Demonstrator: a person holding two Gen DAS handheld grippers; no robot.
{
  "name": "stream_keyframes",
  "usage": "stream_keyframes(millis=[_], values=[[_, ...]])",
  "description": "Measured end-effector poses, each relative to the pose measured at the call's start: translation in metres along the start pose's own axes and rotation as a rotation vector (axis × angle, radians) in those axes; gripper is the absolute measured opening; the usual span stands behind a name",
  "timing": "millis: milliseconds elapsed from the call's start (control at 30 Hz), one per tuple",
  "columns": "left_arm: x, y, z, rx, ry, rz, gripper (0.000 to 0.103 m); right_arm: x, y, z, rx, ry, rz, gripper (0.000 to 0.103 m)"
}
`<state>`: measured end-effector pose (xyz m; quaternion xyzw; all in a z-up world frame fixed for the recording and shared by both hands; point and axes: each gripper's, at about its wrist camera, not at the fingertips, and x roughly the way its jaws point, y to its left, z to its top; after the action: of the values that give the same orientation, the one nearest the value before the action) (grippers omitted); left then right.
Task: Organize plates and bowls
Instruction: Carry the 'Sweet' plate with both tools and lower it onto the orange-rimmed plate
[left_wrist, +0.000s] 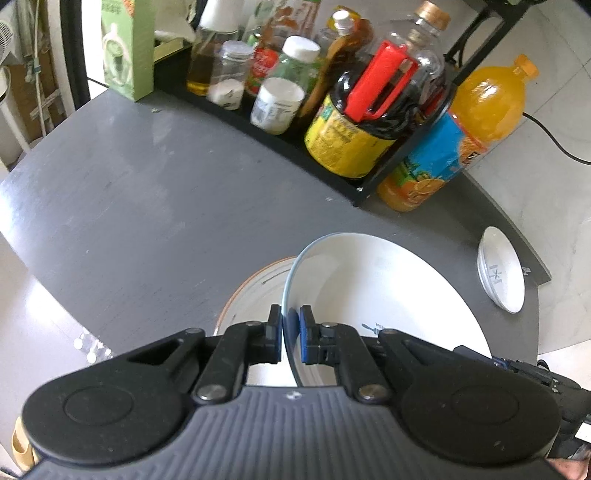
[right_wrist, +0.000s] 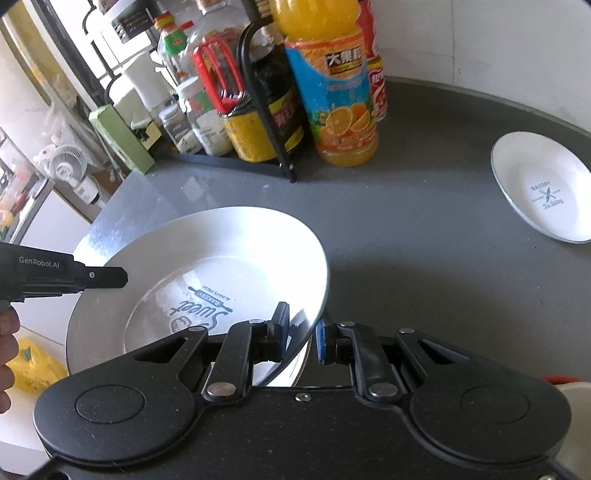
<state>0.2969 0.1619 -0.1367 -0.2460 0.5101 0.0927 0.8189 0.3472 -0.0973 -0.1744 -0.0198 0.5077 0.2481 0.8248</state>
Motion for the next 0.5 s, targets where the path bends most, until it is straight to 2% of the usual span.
stream_keyframes(millis=[500], values=[[0.016,0.024,-0.023,-0.023,0.04,0.013,0.007,0.015,0.007,-0.015,-0.001,0.062,-0.023,0.015]])
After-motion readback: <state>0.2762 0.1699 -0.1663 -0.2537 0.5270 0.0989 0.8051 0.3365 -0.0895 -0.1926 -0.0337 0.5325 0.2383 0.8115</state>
